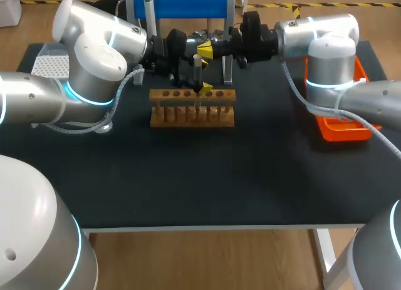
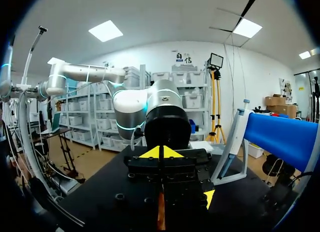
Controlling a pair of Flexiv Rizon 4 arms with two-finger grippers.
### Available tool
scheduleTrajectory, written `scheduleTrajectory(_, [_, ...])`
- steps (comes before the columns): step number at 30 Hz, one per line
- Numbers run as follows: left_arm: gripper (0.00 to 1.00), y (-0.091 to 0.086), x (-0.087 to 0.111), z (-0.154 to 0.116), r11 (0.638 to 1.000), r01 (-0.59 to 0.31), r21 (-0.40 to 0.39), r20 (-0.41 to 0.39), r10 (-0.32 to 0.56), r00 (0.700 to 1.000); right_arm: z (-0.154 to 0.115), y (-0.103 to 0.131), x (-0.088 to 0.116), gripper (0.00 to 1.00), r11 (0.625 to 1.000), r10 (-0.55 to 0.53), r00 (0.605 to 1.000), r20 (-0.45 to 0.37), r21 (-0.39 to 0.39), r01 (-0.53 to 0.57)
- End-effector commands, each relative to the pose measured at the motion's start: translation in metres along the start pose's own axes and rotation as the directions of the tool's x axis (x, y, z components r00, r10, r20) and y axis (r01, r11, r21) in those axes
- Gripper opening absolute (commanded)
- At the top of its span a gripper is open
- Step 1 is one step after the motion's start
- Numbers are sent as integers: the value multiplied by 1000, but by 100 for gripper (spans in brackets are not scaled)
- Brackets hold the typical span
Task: Invert the test tube, pick up the pipette, mount the tip to pipette, aspirate from beaker and dispense into the tube, eject the tip, return the pipette, and cap with the stopper.
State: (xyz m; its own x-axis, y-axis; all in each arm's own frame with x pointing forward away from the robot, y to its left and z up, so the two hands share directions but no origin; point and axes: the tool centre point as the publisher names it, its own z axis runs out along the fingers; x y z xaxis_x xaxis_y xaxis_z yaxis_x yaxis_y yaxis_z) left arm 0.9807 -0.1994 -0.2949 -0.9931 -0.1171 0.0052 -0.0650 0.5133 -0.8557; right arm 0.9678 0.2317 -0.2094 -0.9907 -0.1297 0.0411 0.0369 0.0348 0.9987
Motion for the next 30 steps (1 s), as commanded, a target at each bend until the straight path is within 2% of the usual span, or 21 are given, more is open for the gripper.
scheduleTrajectory(1, [100,0,-1,0,1000,1,-2,-5,-1,1000,4,-3,-3,0,1000,1,1000,-9,3,-1])
scheduleTrajectory(22, [100,0,-1,0,1000,1,-2,-5,-1,1000,11,-29,-4,0,1000,21,1000,-1,5,-21])
scheduleTrajectory(26, [100,0,-1,0,1000,1,-2,-5,-1,1000,9,-25,-4,0,1000,14,1000,2,-13,-14])
scheduleTrajectory(30, [100,0,-1,0,1000,1,-2,-5,-1,1000,3,-9,-2,0,999,-15,1000,6,-37,15])
